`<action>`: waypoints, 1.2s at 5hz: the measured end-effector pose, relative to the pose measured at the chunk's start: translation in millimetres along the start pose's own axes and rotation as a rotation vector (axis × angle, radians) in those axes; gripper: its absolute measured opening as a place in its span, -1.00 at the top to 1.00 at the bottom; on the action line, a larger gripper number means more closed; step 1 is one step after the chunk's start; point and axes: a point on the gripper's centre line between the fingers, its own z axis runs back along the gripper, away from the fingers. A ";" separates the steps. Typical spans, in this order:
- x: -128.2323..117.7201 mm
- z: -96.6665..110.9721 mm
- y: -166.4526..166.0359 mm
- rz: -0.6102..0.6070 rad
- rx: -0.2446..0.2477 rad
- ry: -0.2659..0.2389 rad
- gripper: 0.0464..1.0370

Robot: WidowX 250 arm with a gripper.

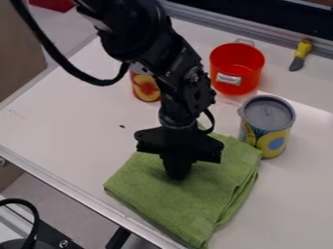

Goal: Move the green towel to the right side of the table

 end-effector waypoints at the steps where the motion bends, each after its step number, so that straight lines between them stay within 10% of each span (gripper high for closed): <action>1: 6.3 8.2 9.2 0.022 -0.001 -0.018 0.39; 3: 13.2 48.8 23.3 0.083 -0.070 -0.045 -0.77; 6: 55.8 58.7 89.2 0.186 0.103 -0.126 -0.93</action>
